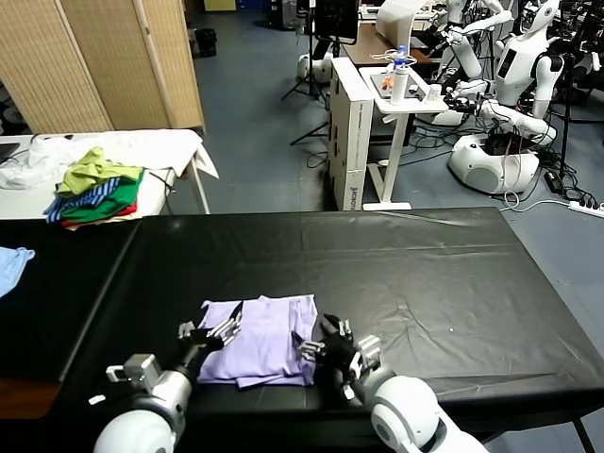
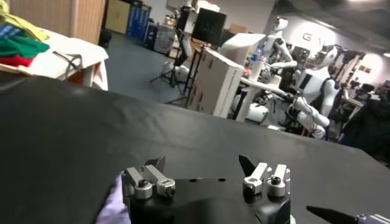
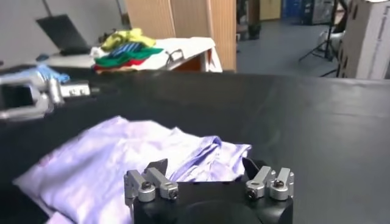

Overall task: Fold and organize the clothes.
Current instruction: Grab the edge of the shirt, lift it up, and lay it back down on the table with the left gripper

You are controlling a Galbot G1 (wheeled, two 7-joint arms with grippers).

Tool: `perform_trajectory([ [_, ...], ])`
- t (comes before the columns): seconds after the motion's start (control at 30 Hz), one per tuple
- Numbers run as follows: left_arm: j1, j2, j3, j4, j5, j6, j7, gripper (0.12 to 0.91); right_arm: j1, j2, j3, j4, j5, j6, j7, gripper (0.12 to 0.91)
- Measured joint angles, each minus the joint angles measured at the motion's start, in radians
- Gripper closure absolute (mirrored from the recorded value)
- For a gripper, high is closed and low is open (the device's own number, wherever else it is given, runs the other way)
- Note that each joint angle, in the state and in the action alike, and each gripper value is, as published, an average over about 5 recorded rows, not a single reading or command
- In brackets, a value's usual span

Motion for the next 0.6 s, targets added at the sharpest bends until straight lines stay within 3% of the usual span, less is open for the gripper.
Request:
perform_trajectory([
  [0.17, 0.006, -0.012, -0.024, 0.007, 0.005, -0.008, 0.013, 0.123, -0.024, 0.004, 0.03, 0.015, 0.022, 0.065, -0.023, 0.118],
  [0.3, 0.009, -0.031, -0.05, 0.03, 0.045, -0.042, 0.05, 0.123, -0.049, 0.01, 0.067, 0.037, 0.033, 0.107, -0.039, 0.118],
  [0.6, 0.037, -0.087, -0.099, 0.11, 0.041, -0.103, 0.098, 0.123, -0.129, 0.001, 0.189, 0.12, 0.061, 0.126, -0.039, 0.118],
])
